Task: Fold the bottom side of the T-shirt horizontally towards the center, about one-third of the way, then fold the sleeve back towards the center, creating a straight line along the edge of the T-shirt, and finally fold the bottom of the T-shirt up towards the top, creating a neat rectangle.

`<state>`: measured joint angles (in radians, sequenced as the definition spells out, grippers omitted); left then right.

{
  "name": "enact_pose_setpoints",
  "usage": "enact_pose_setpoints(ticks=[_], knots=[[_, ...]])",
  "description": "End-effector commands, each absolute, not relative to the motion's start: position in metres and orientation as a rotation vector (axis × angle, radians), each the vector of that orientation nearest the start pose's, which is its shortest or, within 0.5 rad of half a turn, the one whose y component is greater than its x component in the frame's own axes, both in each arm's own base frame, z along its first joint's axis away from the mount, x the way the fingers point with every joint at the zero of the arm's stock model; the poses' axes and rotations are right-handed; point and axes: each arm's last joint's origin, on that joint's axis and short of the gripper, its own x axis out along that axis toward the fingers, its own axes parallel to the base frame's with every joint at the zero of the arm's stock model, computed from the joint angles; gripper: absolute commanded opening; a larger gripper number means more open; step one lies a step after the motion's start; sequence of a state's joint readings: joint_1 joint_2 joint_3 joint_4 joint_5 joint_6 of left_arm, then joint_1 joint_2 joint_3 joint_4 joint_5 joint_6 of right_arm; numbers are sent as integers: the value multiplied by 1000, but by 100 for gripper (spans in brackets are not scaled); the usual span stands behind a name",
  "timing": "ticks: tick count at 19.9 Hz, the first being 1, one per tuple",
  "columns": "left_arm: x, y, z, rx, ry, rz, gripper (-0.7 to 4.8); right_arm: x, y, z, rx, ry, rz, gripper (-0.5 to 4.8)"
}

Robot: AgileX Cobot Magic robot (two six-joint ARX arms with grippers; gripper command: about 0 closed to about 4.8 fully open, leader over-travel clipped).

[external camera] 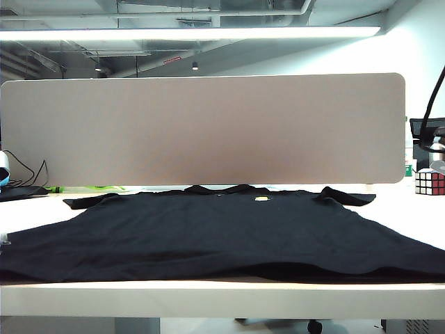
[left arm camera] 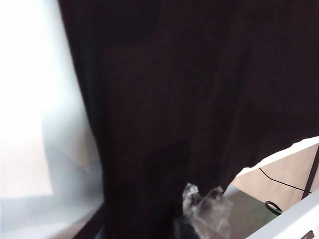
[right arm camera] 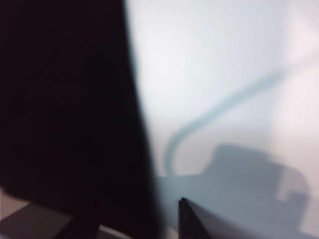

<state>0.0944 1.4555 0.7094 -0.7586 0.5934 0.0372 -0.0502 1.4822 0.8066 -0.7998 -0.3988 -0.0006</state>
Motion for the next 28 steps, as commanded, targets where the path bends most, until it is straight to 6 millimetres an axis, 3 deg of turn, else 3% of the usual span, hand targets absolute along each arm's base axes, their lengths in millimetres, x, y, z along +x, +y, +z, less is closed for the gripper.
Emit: enact_pose_setpoints(ticks=[1,17,18,20,21,23,24,28], knots=[[218,5,151,-459,1411,-419,157,230,2,159,370,1464,323,212],[223,4,152,-481,1354,-466,151,232,4,153,444,1398,353,197],[223,4,152,-480,1354,-466,151,233,4,153,443,1394,354,183],[222,4,152,-481,1354,-466,140,233,4,153,442,1390,355,75],[222,4,152,-481,1355,-467,108,233,4,153,440,1388,357,54],[223,4,152,-483,1352,-470,-12,234,5,154,439,1380,365,19],[223,4,152,-483,1351,-470,-6,234,5,154,440,1374,370,-8],[217,3,155,-501,1385,-469,-6,231,7,158,487,1394,412,-7]])
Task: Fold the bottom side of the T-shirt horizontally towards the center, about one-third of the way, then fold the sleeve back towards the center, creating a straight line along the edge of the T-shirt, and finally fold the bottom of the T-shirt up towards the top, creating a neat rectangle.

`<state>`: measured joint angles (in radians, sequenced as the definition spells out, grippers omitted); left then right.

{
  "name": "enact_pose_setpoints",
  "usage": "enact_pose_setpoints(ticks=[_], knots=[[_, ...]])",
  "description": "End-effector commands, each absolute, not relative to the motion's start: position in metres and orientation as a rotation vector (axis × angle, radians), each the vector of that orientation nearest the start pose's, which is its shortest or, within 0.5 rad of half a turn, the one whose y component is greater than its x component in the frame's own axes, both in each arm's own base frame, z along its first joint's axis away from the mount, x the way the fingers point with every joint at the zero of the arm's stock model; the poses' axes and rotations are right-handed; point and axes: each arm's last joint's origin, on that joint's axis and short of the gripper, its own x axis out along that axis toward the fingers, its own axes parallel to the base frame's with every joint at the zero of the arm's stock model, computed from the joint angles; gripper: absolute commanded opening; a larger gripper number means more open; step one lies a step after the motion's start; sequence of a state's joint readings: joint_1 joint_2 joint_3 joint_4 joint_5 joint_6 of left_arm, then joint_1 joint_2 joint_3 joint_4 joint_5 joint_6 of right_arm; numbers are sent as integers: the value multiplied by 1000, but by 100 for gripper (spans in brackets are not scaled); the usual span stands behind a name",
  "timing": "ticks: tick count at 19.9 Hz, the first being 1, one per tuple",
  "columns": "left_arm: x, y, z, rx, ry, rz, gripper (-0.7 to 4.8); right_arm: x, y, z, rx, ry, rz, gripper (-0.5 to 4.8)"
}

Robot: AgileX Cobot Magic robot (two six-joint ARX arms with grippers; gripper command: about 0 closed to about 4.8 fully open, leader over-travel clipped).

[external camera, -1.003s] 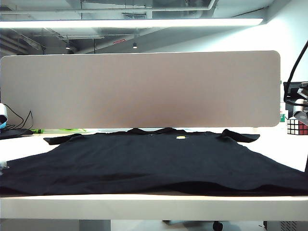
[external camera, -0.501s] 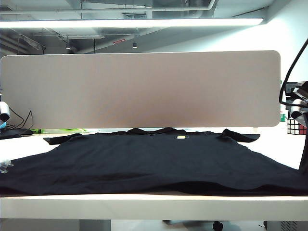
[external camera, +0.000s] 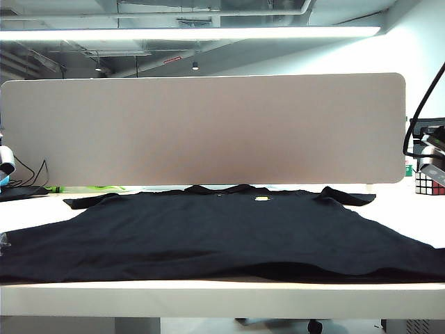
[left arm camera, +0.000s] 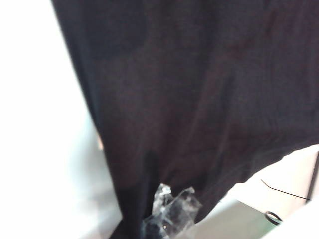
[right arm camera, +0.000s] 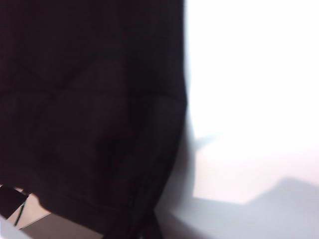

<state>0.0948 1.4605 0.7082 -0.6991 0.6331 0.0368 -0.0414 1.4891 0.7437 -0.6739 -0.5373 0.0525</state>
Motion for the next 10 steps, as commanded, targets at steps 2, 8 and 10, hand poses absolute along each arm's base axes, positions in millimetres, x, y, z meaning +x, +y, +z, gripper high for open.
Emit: enact_pose_setpoints(ticks=[2,8,10], knots=[[211,2,161,-470,1404,-446,-6,224,10,166,511,1396,464,-7],[186,-8,202,-481,1288,-541,-6,192,19,205,429,1336,497,-7],[171,-15,220,-441,1233,-550,-6,179,20,221,426,1279,495,-7]])
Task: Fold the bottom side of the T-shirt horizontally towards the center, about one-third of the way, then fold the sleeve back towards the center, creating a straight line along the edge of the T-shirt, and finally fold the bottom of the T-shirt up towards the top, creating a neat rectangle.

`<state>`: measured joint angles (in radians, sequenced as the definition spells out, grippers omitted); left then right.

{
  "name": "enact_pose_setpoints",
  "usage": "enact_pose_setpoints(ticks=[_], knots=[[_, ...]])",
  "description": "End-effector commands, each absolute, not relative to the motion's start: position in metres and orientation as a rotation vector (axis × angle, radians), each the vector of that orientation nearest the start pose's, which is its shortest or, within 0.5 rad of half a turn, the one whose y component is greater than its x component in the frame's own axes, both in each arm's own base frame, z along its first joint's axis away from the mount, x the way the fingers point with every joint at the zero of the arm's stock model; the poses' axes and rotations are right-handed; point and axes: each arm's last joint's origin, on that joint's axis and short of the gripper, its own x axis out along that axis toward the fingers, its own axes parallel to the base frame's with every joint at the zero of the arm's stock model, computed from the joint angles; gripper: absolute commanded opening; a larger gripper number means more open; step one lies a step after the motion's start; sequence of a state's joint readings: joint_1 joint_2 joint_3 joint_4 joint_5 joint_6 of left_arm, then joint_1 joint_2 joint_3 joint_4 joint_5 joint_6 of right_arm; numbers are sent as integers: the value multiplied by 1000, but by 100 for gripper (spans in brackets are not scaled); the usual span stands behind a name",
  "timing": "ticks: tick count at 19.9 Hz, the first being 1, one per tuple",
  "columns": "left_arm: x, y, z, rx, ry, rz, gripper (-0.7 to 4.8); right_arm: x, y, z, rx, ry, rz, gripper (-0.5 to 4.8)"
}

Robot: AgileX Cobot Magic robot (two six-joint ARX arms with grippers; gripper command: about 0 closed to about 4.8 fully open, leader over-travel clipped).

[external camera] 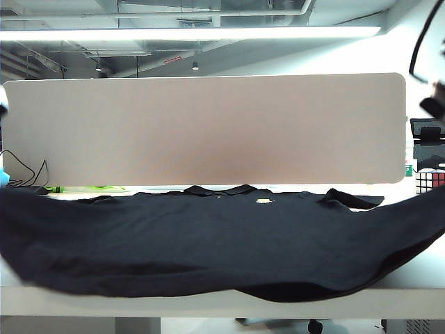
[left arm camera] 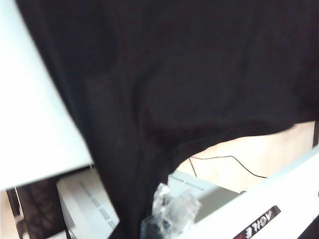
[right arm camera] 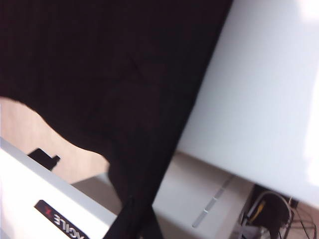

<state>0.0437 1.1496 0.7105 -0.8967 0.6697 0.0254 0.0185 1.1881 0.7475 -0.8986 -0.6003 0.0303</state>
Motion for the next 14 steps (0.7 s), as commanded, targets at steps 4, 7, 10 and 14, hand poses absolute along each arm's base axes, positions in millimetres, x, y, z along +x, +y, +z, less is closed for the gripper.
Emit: enact_pose_setpoints(ticks=[4,7,10,14], knots=[[143,-25,241,-415,1171,-573,-6,149,20,242,421,1221,498,-7],[121,-27,250,-393,1150,-571,-6,126,19,252,417,1201,499,-7],[84,-24,259,-405,1130,-544,-6,86,18,266,441,1123,478,-7],[38,-19,261,-427,1086,-495,-6,32,17,274,511,985,433,-7]])
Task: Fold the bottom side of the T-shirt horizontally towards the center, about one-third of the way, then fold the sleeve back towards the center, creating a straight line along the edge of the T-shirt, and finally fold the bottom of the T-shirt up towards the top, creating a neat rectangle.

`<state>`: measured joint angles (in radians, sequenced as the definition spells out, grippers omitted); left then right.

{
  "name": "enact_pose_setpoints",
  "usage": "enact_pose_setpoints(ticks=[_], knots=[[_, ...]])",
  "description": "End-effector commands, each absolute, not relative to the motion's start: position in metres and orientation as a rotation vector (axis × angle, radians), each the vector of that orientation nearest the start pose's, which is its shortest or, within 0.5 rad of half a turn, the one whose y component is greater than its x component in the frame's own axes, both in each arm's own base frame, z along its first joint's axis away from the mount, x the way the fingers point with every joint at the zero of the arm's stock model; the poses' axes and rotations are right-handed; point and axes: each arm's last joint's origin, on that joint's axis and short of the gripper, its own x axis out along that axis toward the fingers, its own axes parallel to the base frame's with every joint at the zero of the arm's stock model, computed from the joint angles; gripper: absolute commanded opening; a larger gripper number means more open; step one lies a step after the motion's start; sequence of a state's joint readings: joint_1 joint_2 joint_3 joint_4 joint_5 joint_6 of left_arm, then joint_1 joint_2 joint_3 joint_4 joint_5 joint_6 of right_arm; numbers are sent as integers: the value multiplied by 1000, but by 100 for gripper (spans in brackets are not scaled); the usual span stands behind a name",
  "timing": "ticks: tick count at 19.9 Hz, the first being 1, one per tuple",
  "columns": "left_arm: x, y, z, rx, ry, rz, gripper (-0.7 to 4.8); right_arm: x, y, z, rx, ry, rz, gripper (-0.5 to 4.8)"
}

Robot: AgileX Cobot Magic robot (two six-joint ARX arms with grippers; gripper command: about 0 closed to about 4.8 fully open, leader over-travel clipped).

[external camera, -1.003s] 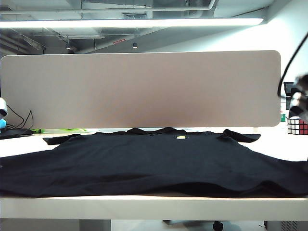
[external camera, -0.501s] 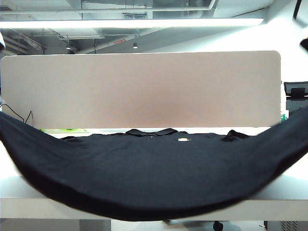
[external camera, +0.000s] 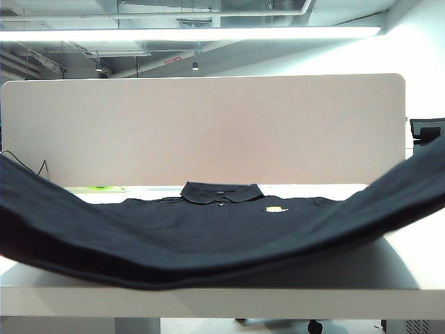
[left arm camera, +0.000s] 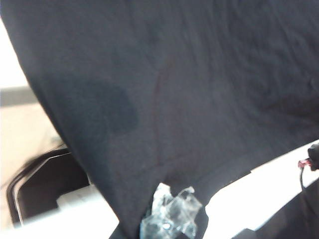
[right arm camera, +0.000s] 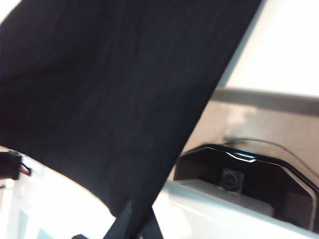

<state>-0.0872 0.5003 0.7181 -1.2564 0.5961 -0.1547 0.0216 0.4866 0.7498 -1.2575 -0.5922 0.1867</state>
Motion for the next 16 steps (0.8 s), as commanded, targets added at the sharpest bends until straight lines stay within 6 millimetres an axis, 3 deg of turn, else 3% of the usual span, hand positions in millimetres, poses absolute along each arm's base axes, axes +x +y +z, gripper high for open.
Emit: enact_pose_setpoints(ticks=[1,5,7,9,12,13,15,16], knots=[[30,-18,260,-420,1077,-481,-6,20,16,274,517,973,431,-7],[23,-18,262,-462,1037,-496,-6,1,16,286,542,875,430,-7],[35,-19,270,-475,911,-507,-6,15,15,302,505,790,403,-7],[67,-22,286,-503,754,-522,-6,51,16,313,489,744,404,-7],[121,-26,289,-500,707,-536,-6,112,17,315,458,750,412,-7],[166,-30,280,-498,705,-528,-6,160,17,307,454,744,406,-7],[212,-32,261,-483,689,-475,-6,212,17,292,457,758,402,-7],[243,-34,247,-477,718,-446,-6,251,17,280,444,783,392,-7]])
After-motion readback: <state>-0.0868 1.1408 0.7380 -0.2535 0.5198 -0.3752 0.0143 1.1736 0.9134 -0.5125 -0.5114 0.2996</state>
